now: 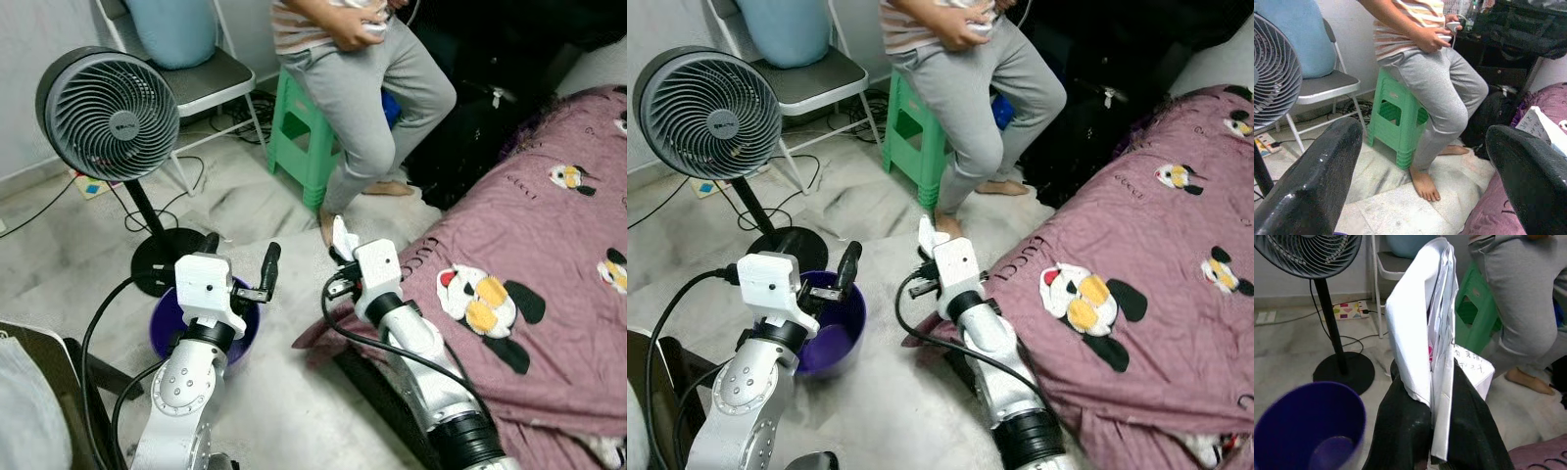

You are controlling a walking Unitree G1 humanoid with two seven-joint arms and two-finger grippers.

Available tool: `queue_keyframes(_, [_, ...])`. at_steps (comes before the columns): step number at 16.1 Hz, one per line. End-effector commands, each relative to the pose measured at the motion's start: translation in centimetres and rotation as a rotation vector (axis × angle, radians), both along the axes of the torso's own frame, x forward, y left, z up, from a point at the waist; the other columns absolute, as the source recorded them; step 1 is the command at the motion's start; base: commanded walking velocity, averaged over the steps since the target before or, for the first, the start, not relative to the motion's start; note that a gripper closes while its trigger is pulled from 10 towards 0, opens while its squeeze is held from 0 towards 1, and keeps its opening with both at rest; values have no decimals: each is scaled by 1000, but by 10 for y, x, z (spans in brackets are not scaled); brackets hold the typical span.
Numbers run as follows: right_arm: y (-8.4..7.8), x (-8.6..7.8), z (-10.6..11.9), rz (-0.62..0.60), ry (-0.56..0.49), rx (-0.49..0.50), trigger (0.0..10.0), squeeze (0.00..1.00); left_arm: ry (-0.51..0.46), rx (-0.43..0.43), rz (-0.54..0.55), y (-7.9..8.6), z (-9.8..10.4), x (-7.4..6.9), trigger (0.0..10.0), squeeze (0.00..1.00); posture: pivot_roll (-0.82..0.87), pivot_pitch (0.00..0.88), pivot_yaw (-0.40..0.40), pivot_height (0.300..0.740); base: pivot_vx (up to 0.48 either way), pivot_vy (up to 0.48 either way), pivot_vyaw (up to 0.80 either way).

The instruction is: Clean up the room

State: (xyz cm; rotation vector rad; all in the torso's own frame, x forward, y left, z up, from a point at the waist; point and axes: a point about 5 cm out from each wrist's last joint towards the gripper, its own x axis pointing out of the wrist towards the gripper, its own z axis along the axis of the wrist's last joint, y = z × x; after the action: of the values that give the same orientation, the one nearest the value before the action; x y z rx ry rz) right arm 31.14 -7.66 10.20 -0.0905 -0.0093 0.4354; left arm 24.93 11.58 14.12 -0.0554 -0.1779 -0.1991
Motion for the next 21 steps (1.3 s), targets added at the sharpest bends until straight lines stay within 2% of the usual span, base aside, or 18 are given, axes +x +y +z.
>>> queue_keyframes(1, [0, 0, -3, 2, 9, -8, 10000, 0, -7, -1, -15, -2, 1, -2, 10000, 0, -12, 145, -79, 740, 326, 0, 0])
queue_keyframes(11, [1, 0, -2, 9, 2, 3, 10000, 0, -10, 8, -29, -3, 0, -1, 10000, 0, -6, 132, -74, 740, 408, 0, 0])
queue_keyframes(17, [1, 1, -3, 15, -4, -12, 10000, 0, 14, 19, 31, -1, -3, 3, 10000, 0, -6, 127, -74, 740, 0, 0, 0])
queue_keyframes(21, [1, 0, -2, 24, -20, -24, 10000, 0, 43, 58, 62, 9, -11, -2, 10000, 0, -7, 123, -74, 740, 0, 0, 744])
